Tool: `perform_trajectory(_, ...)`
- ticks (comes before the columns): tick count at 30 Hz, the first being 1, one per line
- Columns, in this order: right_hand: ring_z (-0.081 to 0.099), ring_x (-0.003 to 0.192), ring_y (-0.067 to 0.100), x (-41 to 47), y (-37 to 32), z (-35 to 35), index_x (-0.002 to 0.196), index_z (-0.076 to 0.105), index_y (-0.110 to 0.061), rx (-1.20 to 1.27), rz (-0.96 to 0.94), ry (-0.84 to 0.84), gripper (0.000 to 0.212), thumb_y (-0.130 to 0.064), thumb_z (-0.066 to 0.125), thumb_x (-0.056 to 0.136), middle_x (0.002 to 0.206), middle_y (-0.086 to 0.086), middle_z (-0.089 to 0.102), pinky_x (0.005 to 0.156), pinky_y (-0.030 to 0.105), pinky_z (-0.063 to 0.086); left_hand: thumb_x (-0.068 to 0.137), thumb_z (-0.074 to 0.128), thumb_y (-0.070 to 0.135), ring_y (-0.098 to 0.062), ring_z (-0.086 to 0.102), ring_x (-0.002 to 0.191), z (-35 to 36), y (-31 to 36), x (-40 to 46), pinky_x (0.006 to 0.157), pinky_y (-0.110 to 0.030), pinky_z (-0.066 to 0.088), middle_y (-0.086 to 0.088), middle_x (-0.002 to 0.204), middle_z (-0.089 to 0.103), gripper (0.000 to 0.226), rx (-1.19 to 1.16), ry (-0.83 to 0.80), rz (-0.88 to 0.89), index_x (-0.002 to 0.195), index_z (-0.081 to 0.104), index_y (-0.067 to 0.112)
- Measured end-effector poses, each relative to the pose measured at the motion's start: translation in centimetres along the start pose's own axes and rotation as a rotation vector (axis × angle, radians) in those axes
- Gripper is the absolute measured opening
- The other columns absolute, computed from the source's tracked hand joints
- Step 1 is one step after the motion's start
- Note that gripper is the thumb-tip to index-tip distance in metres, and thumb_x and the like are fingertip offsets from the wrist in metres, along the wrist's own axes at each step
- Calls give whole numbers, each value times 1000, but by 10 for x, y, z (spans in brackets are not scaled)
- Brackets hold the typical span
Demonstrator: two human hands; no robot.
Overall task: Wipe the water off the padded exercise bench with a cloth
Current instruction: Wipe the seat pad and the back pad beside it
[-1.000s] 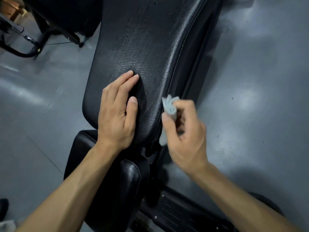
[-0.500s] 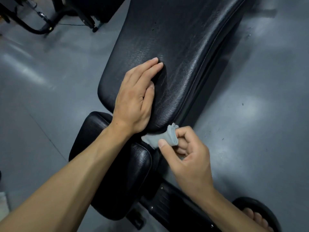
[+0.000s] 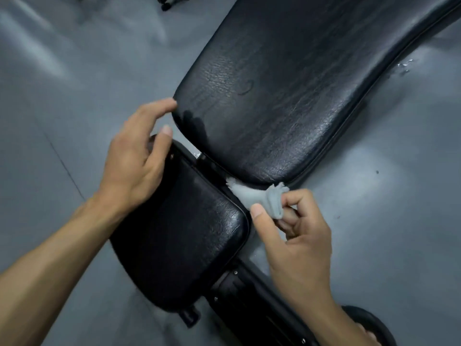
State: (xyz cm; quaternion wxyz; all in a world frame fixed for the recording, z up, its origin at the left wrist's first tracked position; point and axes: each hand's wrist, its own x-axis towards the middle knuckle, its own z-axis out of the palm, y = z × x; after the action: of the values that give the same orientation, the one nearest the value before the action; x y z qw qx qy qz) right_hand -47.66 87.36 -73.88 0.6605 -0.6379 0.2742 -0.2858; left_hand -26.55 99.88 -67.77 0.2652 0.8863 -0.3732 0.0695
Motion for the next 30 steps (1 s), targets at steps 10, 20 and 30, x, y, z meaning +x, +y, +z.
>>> perform_trajectory(10,63,53,0,44,-68,4,90,59,-33,-237,-161,-117,24,-42,77,76,71,-14,70,52,12,48,104,43,26,-15,47,137,19,-30,-20,114,-19,29,1,147,53,44,6,92,-238,145,51,13)
perform_trajectory(20,72,63,15,120,-143,20,78,64,-22,-203,224,-315,27,2,78,80,69,8,73,61,15,55,102,39,37,-21,49,137,13,-30,-10,112,-35,34,-3,149,54,52,27,-31,-375,146,52,12)
perform_trajectory(30,72,86,26,178,-196,36,86,62,-15,-250,449,-273,24,-25,82,75,89,13,75,81,32,61,102,33,36,-29,55,130,3,-25,5,107,-43,41,-10,145,56,56,70,-194,-383,144,53,5)
